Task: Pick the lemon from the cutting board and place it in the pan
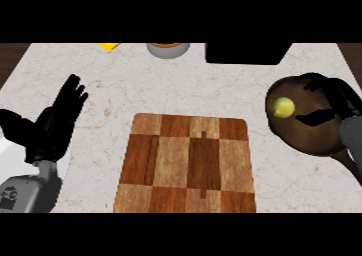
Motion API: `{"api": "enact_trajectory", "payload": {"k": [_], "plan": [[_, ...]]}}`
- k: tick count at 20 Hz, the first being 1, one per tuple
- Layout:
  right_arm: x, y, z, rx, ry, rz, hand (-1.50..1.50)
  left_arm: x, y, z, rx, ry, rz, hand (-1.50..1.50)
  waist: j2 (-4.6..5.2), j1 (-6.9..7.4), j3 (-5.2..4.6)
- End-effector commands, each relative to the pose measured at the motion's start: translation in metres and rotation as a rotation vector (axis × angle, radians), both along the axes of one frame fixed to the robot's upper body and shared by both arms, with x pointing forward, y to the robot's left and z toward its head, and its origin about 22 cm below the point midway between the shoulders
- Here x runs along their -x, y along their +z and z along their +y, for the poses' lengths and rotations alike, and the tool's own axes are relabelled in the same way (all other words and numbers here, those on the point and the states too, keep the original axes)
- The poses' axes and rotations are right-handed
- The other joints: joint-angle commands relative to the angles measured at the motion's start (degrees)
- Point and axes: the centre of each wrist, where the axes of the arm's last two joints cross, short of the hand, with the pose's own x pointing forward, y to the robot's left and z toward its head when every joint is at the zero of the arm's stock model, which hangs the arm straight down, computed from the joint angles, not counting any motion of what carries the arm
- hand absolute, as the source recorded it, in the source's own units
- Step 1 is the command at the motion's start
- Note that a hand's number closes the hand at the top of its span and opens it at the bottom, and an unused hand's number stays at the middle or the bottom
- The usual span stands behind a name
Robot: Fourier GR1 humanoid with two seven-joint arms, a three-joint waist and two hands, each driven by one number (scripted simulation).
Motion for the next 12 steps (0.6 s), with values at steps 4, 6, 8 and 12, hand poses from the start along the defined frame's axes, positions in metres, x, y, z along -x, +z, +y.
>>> {"api": "enact_trajectory", "payload": {"k": [4, 6, 8, 12], "plan": [[-0.001, 0.006, -0.019, -0.216, 0.046, -0.066, -1.50, 0.008, -0.012, -0.013, 0.004, 0.020, 0.003, 0.00, -0.09, -0.29, 0.03], [0.007, 0.003, -0.031, -0.323, 0.034, -0.109, -1.50, 0.002, 0.001, 0.001, -0.004, 0.008, -0.012, 0.00, -0.22, -0.76, 0.02], [0.012, 0.015, -0.053, -0.419, 0.010, -0.130, -1.50, 0.008, -0.001, 0.004, -0.003, 0.028, 0.002, 0.00, -0.31, -0.73, 0.02], [0.037, 0.028, -0.100, -0.632, -0.035, -0.131, -1.50, 0.008, -0.004, 0.008, 0.009, 0.015, 0.006, 0.00, -0.13, -0.83, 0.07]]}}
